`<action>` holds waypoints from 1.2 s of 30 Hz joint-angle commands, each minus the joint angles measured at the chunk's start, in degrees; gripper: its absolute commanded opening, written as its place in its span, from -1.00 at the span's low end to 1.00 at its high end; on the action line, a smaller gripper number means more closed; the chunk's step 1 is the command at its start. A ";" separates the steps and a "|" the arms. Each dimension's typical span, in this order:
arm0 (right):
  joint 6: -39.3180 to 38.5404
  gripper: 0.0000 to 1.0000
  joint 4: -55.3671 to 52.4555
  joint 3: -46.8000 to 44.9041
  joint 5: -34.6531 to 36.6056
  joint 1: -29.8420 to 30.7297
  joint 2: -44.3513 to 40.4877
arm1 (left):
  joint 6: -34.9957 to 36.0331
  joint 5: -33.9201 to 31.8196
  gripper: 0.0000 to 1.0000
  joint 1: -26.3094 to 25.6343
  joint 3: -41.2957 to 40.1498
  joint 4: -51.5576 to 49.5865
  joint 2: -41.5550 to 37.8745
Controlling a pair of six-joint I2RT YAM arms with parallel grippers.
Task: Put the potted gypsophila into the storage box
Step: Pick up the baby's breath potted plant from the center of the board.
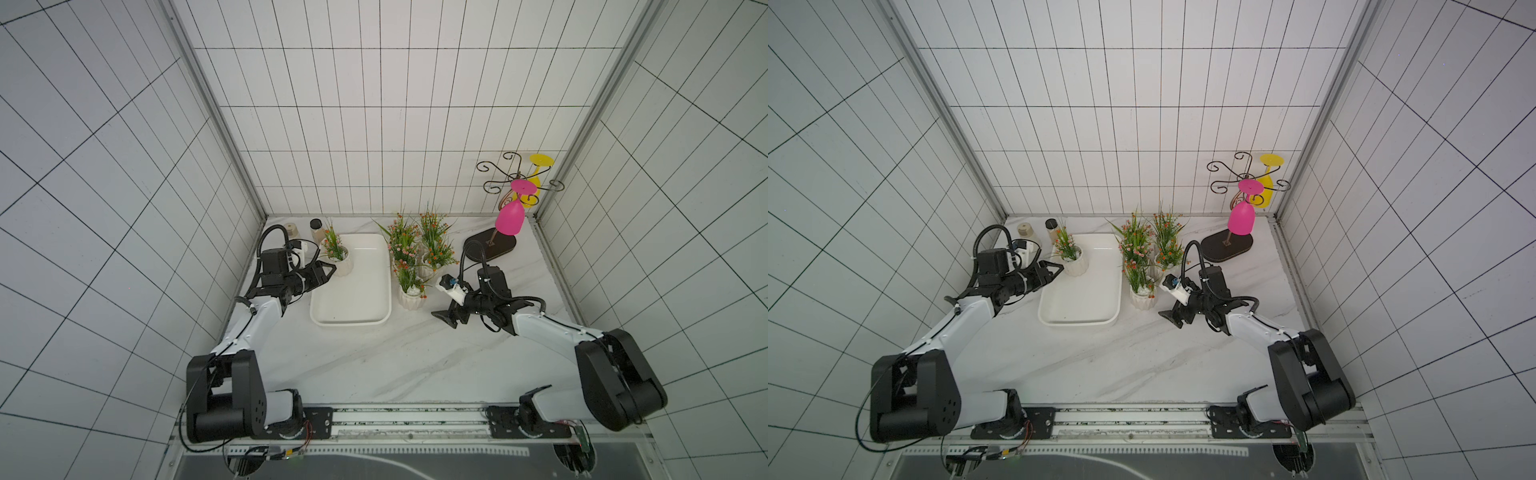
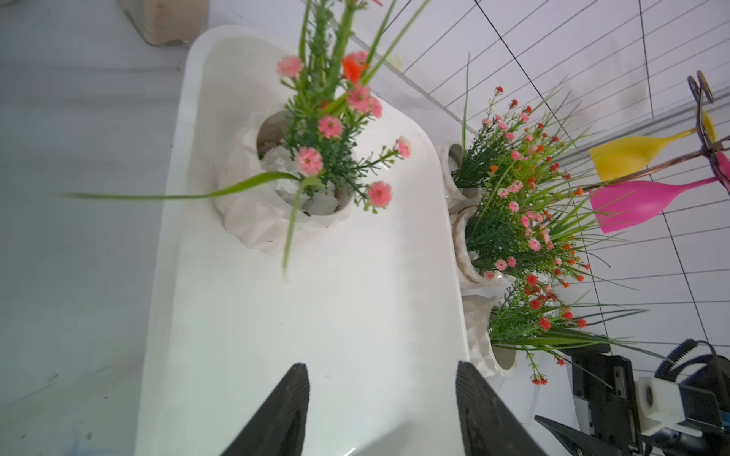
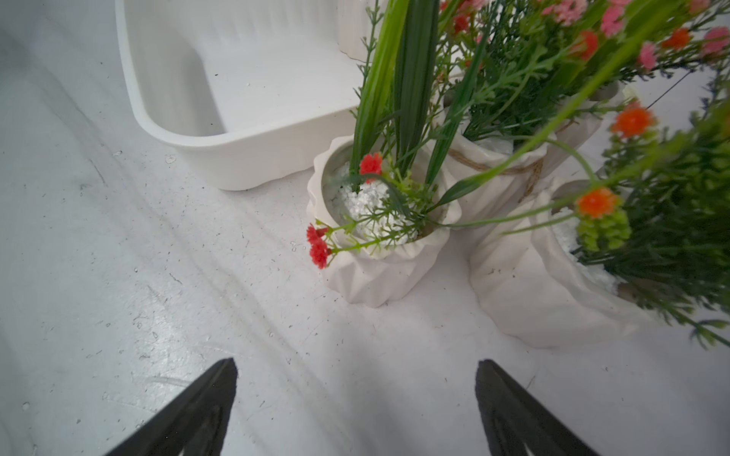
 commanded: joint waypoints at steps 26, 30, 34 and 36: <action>-1.01 0.91 3.39 16.79 -5.09 3.79 16.50 | 0.50 3.18 0.21 -2.07 0.52 1.93 0.96; 0.83 0.91 4.53 18.49 -6.15 4.30 18.28 | 0.76 3.09 0.21 -1.85 0.56 1.66 1.05; 2.64 0.99 6.87 18.92 -6.49 4.91 19.35 | 0.70 3.04 0.21 -1.61 0.64 1.53 1.18; 3.39 0.99 8.51 18.73 -6.36 5.12 19.70 | 0.72 3.01 0.21 -1.54 0.65 1.58 1.16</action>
